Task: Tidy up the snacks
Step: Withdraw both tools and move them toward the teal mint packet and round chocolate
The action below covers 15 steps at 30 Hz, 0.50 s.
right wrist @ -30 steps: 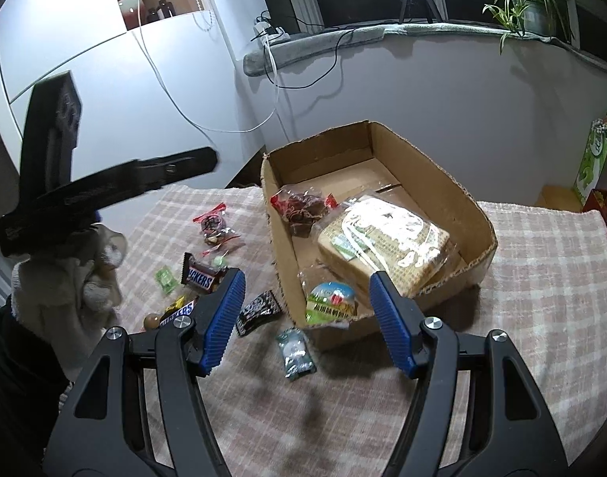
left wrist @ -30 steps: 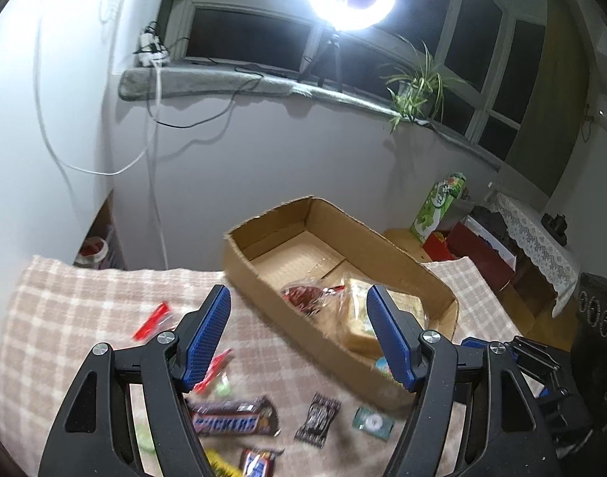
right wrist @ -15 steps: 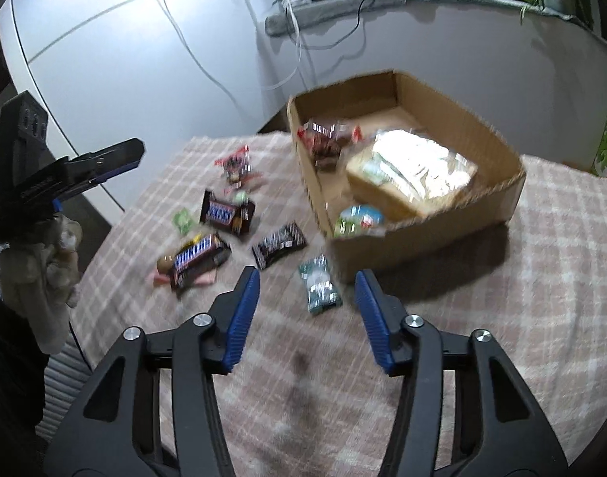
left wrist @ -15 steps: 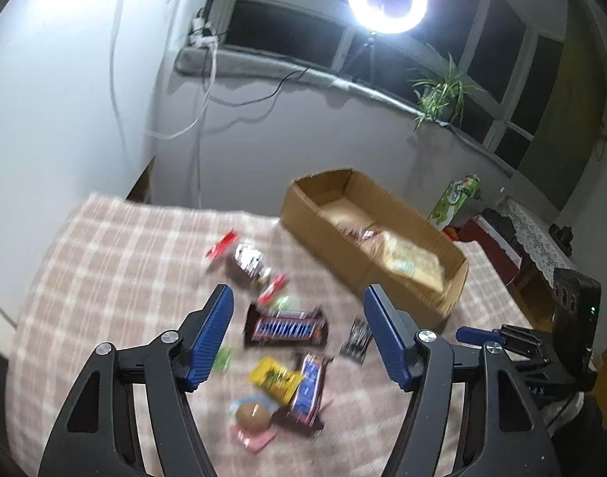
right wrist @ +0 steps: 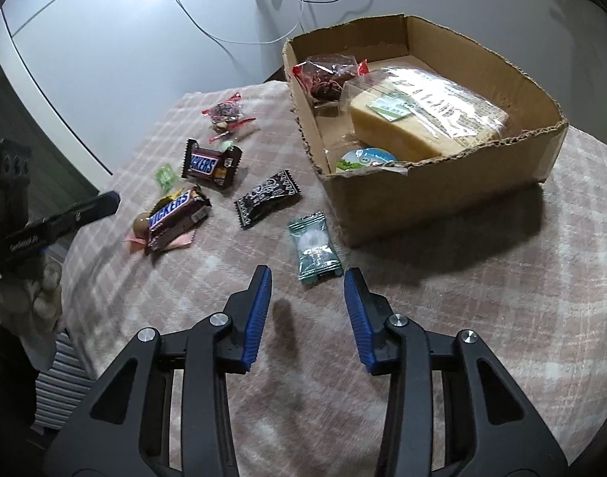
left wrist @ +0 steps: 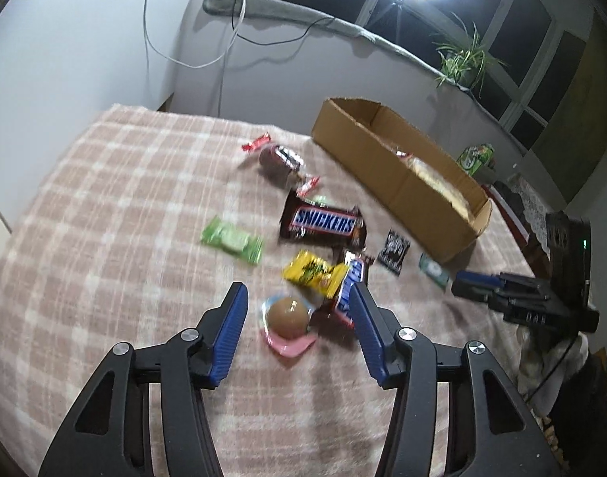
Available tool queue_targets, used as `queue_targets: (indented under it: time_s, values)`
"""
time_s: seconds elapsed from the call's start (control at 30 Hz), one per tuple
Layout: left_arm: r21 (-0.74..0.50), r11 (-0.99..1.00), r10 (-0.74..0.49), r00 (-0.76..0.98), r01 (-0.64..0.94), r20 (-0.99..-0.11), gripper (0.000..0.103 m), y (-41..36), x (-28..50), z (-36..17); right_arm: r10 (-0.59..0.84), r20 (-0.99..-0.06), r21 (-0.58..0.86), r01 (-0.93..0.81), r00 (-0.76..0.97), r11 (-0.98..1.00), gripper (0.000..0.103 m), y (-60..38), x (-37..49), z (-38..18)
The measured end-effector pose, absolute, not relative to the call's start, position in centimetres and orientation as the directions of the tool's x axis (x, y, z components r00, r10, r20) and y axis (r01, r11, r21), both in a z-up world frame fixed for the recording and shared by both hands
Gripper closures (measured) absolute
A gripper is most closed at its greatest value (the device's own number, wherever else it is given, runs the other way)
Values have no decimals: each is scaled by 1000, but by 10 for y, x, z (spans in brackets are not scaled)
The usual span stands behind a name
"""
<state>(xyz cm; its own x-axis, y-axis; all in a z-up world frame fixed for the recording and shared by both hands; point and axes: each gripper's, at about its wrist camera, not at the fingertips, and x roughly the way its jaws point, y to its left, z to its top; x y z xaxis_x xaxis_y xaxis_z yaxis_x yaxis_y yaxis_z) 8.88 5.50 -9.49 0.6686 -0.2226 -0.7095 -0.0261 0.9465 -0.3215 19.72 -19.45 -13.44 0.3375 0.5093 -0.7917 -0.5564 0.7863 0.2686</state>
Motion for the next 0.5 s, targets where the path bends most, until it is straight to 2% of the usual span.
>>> queue_targets:
  time_s: [0.5]
  values:
    - [-307,952,-230,643,-8,-730,51,50,90,-107,482,-813,219,-596,326,773,63,-177,201,-142]
